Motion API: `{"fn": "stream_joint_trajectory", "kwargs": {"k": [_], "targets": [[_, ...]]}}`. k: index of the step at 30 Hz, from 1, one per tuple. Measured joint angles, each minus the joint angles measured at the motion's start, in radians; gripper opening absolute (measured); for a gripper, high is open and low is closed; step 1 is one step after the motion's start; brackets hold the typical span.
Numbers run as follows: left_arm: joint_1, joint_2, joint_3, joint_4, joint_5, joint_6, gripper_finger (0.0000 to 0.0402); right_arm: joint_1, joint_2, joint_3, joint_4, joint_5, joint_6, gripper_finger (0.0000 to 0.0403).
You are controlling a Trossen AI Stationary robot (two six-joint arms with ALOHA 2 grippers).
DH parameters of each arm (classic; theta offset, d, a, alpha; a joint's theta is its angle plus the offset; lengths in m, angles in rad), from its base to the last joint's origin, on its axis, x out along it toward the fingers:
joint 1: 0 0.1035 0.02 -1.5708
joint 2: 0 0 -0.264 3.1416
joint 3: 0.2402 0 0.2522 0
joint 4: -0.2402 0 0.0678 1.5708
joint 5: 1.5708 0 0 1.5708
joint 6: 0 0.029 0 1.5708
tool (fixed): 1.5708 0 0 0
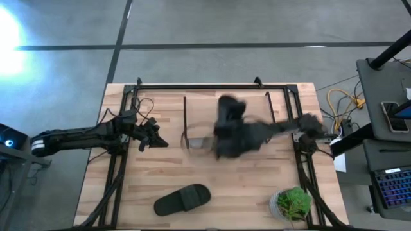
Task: Pick and place slides into the shelf
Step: Put the black slipper on the shelf
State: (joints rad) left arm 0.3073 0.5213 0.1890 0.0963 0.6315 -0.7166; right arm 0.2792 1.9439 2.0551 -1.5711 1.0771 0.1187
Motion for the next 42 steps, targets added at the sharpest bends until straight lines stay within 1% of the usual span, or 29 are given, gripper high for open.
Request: {"fn": "stream_joint_trajectory", "kwargs": {"k": [2, 4, 6, 8, 9, 12, 14, 16, 19, 22, 24, 28, 31, 32, 35, 38, 42], "targets": [[0.000, 0.000, 0.000, 0.000, 0.000, 0.000, 0.0012, -0.065, -0.081, -0.071, -0.001, -0.002, -0.013, 0.0013], [0.000, 0.001, 0.000, 0.000, -0.002, 0.000, 0.0012, -0.128, -0.155, -0.136, 0.002, -0.018, -0.061, 0.0013], [0.000, 0.002, 0.000, -0.001, -0.008, 0.000, 0.0012, -0.186, -0.207, -0.201, 0.043, -0.090, -0.153, 0.0013], [0.000, 0.002, 0.000, 0.000, -0.013, 0.000, 0.0012, -0.228, -0.239, -0.269, 0.133, -0.199, -0.281, 0.0013], [0.000, 0.002, 0.000, -0.001, -0.013, 0.004, 0.0012, -0.238, -0.250, -0.303, 0.185, -0.232, -0.343, 0.0013], [0.000, 0.002, 0.000, 0.000, -0.017, 0.020, 0.0012, -0.251, -0.267, -0.381, 0.353, -0.246, -0.543, 0.0013], [0.000, 0.002, 0.000, -0.001, -0.018, 0.020, 0.0012, -0.277, -0.268, -0.423, 0.445, -0.254, -0.600, 0.0013], [0.000, 0.002, 0.000, 0.000, -0.018, 0.020, 0.0012, -0.319, -0.268, -0.463, 0.498, -0.259, -0.606, 0.0013], [0.000, 0.002, 0.000, 0.000, -0.021, 0.018, 0.0012, -0.387, -0.272, -0.492, 0.516, -0.270, -0.579, 0.0013], [0.000, 0.002, 0.000, -0.001, -0.040, 0.018, 0.0012, -0.444, -0.274, -0.506, 0.512, -0.353, -0.540, 0.0013], [0.000, 0.002, 0.000, 0.000, -0.044, 0.017, 0.0012, -0.461, -0.273, -0.507, 0.516, -0.409, -0.520, 0.0013], [0.000, 0.002, 0.000, -0.001, -0.048, 0.017, 0.0012, -0.464, -0.274, -0.508, 0.529, -0.456, -0.534, 0.0013], [0.000, 0.010, 0.000, -0.001, -0.069, 0.017, 0.0012, -0.463, -0.273, -0.516, 0.545, -0.531, -0.535, 0.0013], [0.000, 0.013, 0.000, -0.001, -0.075, 0.017, 0.0012, -0.463, -0.273, -0.525, 0.549, -0.536, -0.535, 0.0013], [0.000, 0.028, 0.000, 0.000, -0.089, 0.017, 0.0012, -0.463, -0.273, -0.562, 0.570, -0.486, -0.551, 0.0013], [0.000, 0.042, 0.000, 0.000, -0.090, 0.017, 0.0012, -0.463, -0.274, -0.589, 0.599, -0.476, -0.566, 0.0014], [0.000, 0.058, 0.000, -0.001, -0.090, 0.016, 0.0012, -0.461, -0.274, -0.610, 0.613, -0.468, -0.562, 0.0035]]}}
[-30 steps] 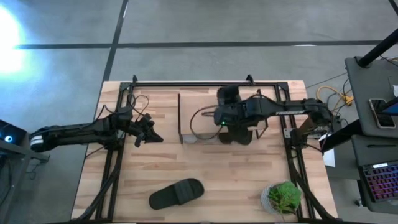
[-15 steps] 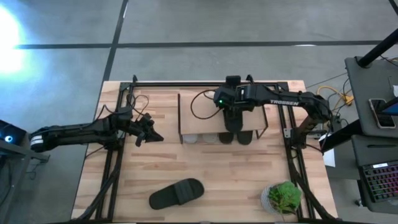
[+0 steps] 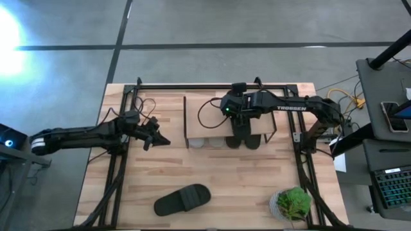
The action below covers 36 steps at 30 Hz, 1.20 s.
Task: Pick and place slides into the shelf
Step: Put the black slipper on the shelf
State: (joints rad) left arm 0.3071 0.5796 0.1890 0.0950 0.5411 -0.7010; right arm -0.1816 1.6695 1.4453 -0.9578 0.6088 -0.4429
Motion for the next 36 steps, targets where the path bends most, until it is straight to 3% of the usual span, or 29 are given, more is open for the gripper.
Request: {"fn": "stream_joint_trajectory", "kwargs": {"k": [8, 15, 27, 31, 36], "targets": [[0.000, 0.009, 0.001, 0.001, 0.000, 0.000, 0.0012, 0.031, -0.029, 0.012, -0.044, -0.011, 0.071, 0.0112], [0.000, 0.007, 0.001, 0.002, 0.000, 0.000, 0.0012, 0.047, -0.064, 0.054, -0.134, -0.015, 0.164, 0.0154], [0.000, 0.007, 0.007, 0.001, 0.000, 0.000, 0.0012, 0.098, -0.065, 0.057, -0.229, -0.057, 0.238, 0.0162], [0.000, 0.007, 0.007, 0.001, -0.002, 0.000, 0.0012, 0.165, -0.065, 0.085, -0.321, -0.141, 0.380, 0.0162], [0.000, 0.006, 0.007, 0.005, -0.016, 0.008, 0.0012, 0.339, -0.065, 0.197, -0.402, -0.215, 0.659, 0.0162]]}}
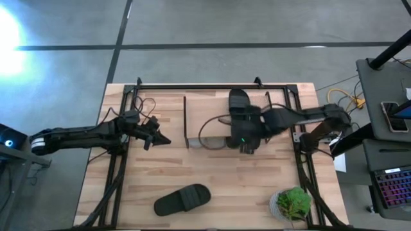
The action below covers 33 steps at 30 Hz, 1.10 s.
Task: Pick and place slides into the shelf
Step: Put the black slipper on the shelf
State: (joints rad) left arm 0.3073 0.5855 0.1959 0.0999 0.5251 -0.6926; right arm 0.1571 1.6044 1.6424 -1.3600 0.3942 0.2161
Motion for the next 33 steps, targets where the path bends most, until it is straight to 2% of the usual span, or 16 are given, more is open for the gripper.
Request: {"fn": "stream_joint_trajectory", "kwargs": {"k": [2, 5, 8, 10, 12, 14, 16, 18, 22, 28, 30, 33], "targets": [[-0.001, -0.004, 0.000, 0.024, 0.005, 0.007, 0.0012, 0.088, 0.000, 0.071, 0.006, -0.001, 0.091, 0.0162], [-0.018, -0.013, 0.038, 0.067, 0.070, 0.019, 0.0012, 0.209, 0.031, 0.187, -0.003, -0.021, 0.220, 0.0162], [-0.073, -0.011, 0.127, 0.060, 0.115, 0.033, 0.0012, 0.288, 0.077, 0.269, -0.033, -0.006, 0.477, 0.0160], [-0.129, 0.002, 0.196, -0.007, 0.119, 0.077, 0.0012, 0.309, 0.100, 0.298, -0.055, 0.020, 0.649, 0.0160], [-0.187, 0.027, 0.271, -0.110, 0.084, 0.104, 0.0012, 0.319, 0.116, 0.312, -0.077, 0.043, 0.810, 0.0160], [-0.235, 0.059, 0.333, -0.260, 0.007, 0.068, 0.0012, 0.328, 0.131, 0.310, -0.112, 0.041, 0.980, 0.0160], [-0.280, 0.098, 0.376, -0.382, -0.055, -0.042, 0.0012, 0.346, 0.133, 0.284, -0.153, 0.006, 1.154, 0.0160], [-0.344, 0.128, 0.386, -0.432, -0.108, -0.176, 0.0012, 0.375, 0.133, 0.248, -0.206, -0.021, 1.325, 0.0163], [-0.541, 0.134, 0.384, -0.365, -0.304, -0.376, 0.0013, 0.478, 0.120, 0.153, -0.214, -0.070, 1.591, 0.0172], [-0.878, 0.197, 0.381, -0.289, -0.818, -0.691, 0.0042, 0.651, 0.088, 0.035, -0.211, -0.041, 1.918, 0.0190], [-0.961, 0.256, 0.381, -0.227, -0.961, -0.802, 0.0064, 0.699, 0.072, 0.003, -0.211, -0.027, 1.978, 0.0194], [-1.041, 0.387, 0.382, -0.090, -1.101, -0.962, 0.0104, 0.751, 0.045, -0.035, -0.213, -0.027, 1.992, 0.0201]]}}
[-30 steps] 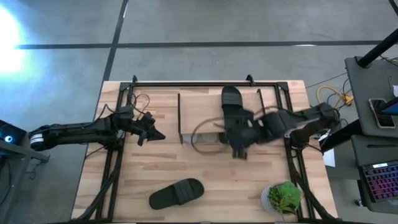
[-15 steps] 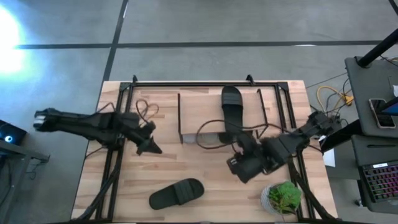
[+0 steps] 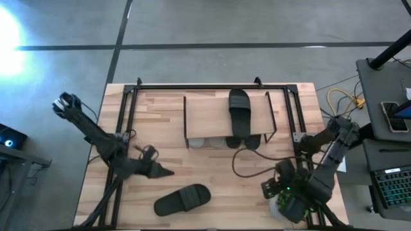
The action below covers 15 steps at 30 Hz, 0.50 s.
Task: Pick and place slides into the shelf
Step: Put the black slipper on the shelf
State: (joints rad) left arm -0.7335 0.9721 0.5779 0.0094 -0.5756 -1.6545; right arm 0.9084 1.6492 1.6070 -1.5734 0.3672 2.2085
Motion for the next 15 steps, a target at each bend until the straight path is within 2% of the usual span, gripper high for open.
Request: {"fn": "stream_joint_trajectory", "kwargs": {"k": [3, 8, 11, 15], "targets": [[-0.037, 0.157, 0.039, 0.085, -0.038, -0.101, 0.0148, 0.032, -0.015, -0.021, 0.002, 0.007, -0.030, 0.0208], [-0.060, 0.396, 0.167, 0.085, -0.043, -0.256, 0.0209, 0.055, -0.038, -0.037, 0.002, 0.032, -0.120, 0.0217], [-0.071, 0.498, 0.243, 0.086, -0.041, -0.307, 0.0232, 0.054, -0.053, -0.046, 0.003, 0.030, -0.193, 0.0221], [-0.107, 0.577, 0.311, 0.065, -0.045, -0.390, 0.0241, 0.054, -0.074, -0.069, 0.002, 0.030, -0.258, 0.0224]]}}
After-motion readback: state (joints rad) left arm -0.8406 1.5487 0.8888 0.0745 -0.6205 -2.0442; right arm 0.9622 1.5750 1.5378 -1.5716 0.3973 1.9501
